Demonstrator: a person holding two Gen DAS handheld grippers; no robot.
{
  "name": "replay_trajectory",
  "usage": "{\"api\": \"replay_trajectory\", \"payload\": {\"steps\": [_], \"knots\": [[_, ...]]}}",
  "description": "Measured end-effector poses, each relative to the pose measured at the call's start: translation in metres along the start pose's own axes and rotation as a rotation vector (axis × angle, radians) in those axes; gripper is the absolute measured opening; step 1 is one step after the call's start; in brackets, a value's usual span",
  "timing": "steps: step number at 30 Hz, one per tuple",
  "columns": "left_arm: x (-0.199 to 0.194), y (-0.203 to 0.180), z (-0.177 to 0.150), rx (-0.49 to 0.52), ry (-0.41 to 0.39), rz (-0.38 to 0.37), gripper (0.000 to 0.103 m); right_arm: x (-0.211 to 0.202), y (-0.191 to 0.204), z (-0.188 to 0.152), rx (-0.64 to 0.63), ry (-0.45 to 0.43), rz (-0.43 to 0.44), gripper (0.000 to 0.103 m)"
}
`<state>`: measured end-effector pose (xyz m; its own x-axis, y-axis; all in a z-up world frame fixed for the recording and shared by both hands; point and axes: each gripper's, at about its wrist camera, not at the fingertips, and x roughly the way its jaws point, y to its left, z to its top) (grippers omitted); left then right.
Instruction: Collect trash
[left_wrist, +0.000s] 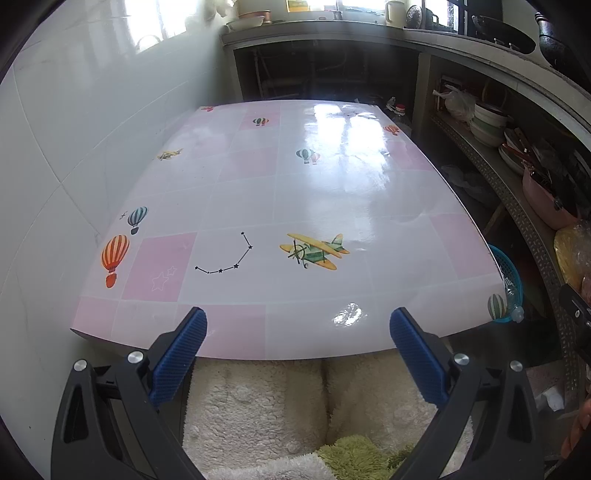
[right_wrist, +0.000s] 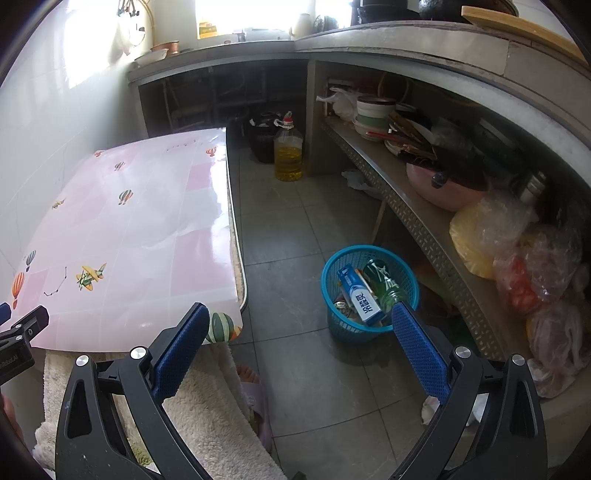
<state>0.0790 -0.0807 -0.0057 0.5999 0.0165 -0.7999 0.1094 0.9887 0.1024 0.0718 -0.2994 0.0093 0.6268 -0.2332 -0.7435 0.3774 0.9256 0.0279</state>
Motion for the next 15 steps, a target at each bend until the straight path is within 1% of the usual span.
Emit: {"api": "replay_trajectory", "payload": {"steps": [15], "knots": [[0.0014,0.0041,0.0016,-0.011,0.004,0.000,0.097,-0.0012,0.0032,0.0015,0.002,-0.003,-0.003,0.095]]}}
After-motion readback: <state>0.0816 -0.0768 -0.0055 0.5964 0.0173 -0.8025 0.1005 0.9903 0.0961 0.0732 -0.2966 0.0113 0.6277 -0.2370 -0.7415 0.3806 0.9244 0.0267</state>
